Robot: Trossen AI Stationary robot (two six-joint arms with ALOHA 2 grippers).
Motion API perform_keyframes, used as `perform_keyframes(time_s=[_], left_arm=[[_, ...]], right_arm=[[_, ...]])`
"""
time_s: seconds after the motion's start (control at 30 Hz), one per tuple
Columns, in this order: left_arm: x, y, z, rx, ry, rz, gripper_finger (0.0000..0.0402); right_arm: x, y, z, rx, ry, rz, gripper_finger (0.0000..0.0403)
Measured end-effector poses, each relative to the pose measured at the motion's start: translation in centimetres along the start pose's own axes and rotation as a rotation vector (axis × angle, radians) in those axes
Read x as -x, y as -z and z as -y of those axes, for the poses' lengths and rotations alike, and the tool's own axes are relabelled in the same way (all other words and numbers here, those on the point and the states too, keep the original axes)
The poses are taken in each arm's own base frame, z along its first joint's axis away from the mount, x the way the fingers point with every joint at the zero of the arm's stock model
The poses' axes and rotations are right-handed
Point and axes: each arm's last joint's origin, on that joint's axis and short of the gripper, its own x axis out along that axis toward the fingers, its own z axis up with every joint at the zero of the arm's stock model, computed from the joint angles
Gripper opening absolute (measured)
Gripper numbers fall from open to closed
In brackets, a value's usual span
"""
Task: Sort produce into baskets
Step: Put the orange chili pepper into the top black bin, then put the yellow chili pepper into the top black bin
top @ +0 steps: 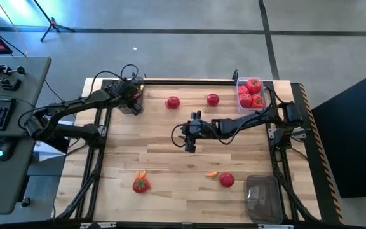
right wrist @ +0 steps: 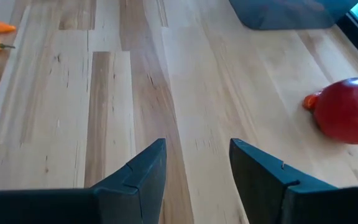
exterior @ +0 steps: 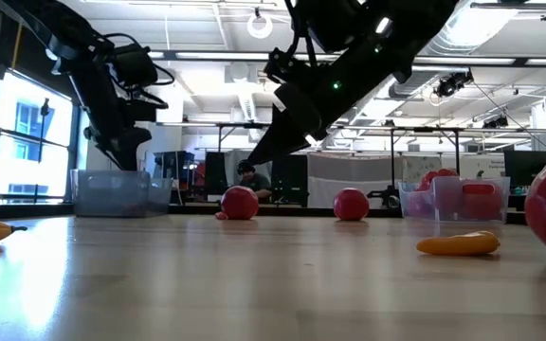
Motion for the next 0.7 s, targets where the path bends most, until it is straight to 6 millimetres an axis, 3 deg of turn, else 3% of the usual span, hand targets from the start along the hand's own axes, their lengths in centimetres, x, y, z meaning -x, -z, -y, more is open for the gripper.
perform_keyframes(time_s=[0.2, 0.4, 0.57, 0.7], left_arm=[[0.2, 0.0, -0.2, 0.020, -0.065, 0.005, 0.0108], [2.2, -0.8, 1.2, -0.028, 0.030, 0.161, 0.0057], [4.9, -1.2, 3.3, -0.090, 0.184, 0.361, 0.0013], [7.0, -1.4, 5.0, -0.143, 0.290, 0.495, 0.0002]], right_arm=[[1.1, -0.4, 0.1, 0.000, -0.004, -0.020, 0.0167], [4.8, -0.4, -1.0, -0.018, -0.045, -0.144, 0.0143], [7.6, 0.9, -3.7, -0.059, -0.242, -0.342, 0.0115], [9.0, 2.6, -6.4, -0.032, -0.276, -0.490, 0.0123]])
